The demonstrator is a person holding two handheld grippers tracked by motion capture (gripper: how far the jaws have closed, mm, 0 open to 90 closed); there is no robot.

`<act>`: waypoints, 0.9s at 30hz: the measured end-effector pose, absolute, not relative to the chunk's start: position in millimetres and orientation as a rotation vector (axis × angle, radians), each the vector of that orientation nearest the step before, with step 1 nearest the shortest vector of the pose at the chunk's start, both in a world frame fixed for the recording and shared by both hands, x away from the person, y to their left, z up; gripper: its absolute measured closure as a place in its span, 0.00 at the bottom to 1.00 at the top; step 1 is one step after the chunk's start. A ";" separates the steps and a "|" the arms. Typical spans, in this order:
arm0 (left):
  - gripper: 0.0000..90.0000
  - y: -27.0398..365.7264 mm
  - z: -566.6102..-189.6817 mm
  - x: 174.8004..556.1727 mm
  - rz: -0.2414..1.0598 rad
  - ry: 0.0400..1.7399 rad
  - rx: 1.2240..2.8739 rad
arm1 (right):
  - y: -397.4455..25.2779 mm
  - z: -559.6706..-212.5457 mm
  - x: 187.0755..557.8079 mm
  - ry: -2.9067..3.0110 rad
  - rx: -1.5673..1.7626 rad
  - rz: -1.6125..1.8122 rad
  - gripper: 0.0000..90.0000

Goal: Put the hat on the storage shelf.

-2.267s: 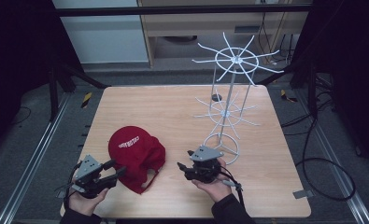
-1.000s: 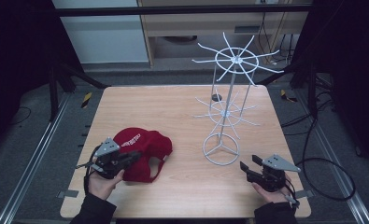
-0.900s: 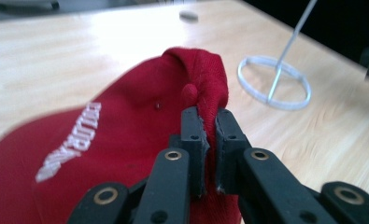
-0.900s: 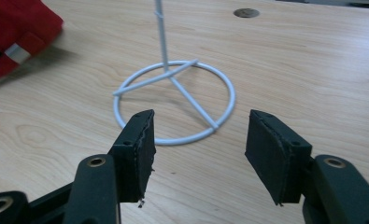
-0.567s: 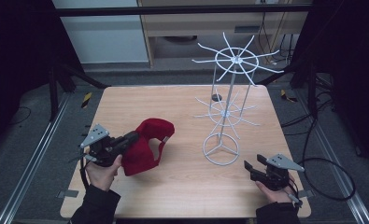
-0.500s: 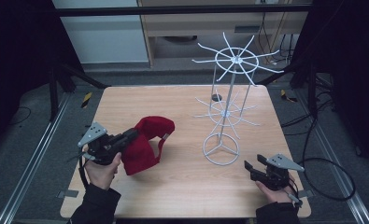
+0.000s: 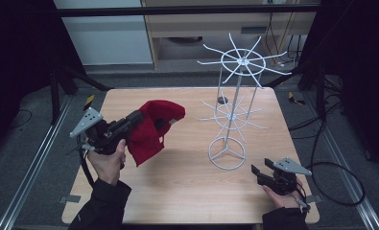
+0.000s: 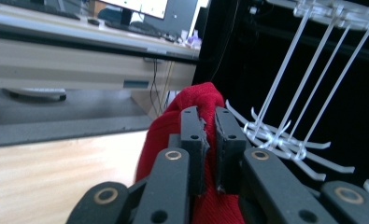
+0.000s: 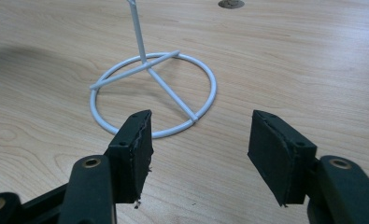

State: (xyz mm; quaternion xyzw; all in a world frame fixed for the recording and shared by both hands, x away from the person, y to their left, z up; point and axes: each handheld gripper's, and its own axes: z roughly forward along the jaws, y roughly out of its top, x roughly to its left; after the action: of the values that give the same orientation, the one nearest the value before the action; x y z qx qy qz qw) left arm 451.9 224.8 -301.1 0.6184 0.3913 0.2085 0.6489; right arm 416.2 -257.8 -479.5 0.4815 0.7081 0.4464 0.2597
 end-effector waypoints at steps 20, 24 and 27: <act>0.93 202.5 -237.6 454.8 0.505 0.810 1.262 | -256.7 -480.5 417.8 1.922 1.299 1.205 0.44; 0.93 197.4 -224.1 455.4 0.512 0.796 1.232 | -256.1 -480.7 418.0 1.923 1.296 1.208 0.44; 0.93 195.4 -217.5 456.1 0.511 0.790 1.217 | -256.2 -480.8 418.1 1.922 1.295 1.210 0.44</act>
State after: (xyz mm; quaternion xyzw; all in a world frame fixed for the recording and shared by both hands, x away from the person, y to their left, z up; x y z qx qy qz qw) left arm 456.1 195.4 -217.5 0.5502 0.3570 0.2309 0.7187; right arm 418.1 -256.2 -480.8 0.4782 0.7099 0.4468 0.2604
